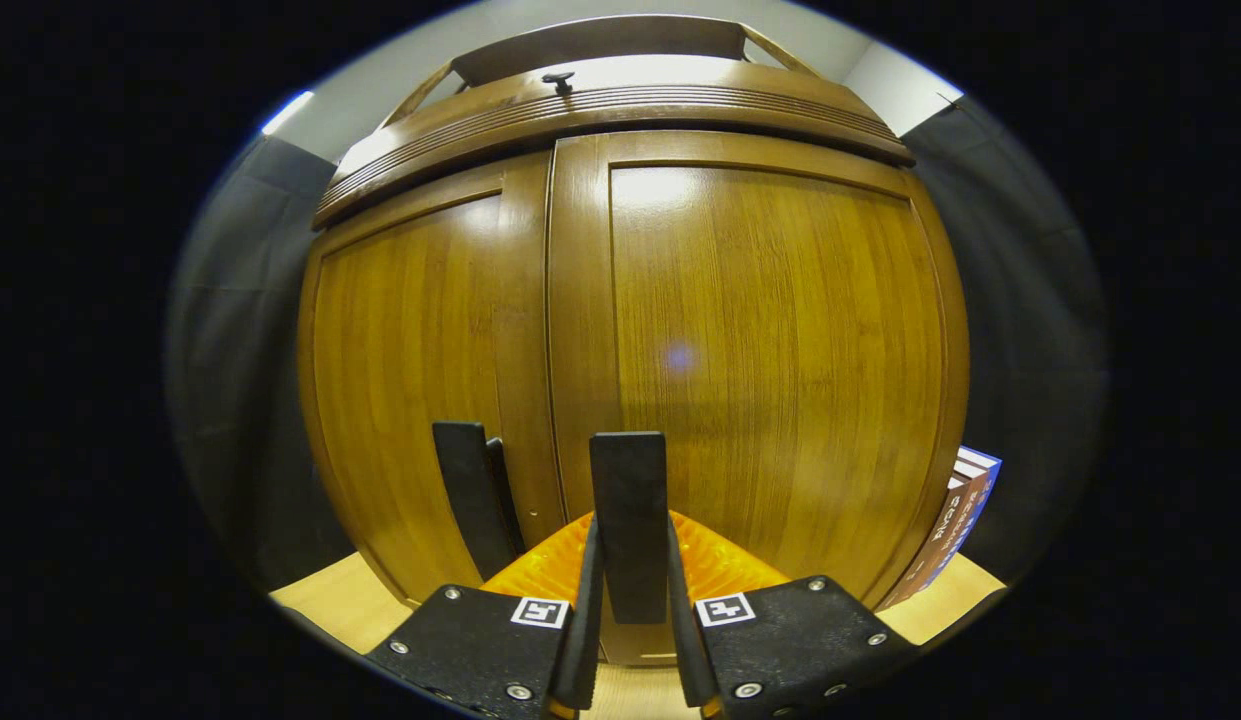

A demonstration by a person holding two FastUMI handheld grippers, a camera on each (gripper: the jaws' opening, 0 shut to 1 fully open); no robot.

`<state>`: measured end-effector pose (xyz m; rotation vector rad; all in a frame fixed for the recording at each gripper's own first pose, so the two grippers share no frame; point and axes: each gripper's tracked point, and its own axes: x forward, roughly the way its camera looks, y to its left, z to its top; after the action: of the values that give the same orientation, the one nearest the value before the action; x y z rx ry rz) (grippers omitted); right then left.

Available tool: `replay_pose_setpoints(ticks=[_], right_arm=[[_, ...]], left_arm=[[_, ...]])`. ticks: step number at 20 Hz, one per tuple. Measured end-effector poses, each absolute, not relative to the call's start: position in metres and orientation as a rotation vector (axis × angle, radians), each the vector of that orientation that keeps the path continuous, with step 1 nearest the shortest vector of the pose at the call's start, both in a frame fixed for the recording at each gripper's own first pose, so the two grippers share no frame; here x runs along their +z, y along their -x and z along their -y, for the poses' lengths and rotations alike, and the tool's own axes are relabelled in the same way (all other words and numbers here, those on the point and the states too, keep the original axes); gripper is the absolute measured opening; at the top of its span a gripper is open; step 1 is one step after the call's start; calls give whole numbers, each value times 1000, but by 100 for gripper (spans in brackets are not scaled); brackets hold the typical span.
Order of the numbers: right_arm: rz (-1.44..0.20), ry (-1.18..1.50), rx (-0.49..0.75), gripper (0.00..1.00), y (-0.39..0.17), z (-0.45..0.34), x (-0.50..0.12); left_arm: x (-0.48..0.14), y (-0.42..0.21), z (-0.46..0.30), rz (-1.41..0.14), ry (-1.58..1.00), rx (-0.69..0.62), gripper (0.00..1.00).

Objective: Open the right door of the double-door shoe cabinet with the right hand, and open the left door with the left hand.

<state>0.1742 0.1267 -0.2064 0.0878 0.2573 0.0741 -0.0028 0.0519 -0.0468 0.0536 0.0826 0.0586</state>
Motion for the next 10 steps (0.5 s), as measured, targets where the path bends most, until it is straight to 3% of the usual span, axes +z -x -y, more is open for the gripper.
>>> replay_pose_setpoints(ticks=[3, 4, 10], right_arm=[[-259, -90, 108, 32, -153, -123, -203], [-260, -94, 118, 24, -144, -120, -201], [-258, -122, 158, 24, -98, -101, -190]], left_arm=[[-46, 8, -49, -84, -54, 59, 95], [-45, 9, -47, -84, -53, 58, 95], [-42, 22, -36, -80, -54, 40, 95]])
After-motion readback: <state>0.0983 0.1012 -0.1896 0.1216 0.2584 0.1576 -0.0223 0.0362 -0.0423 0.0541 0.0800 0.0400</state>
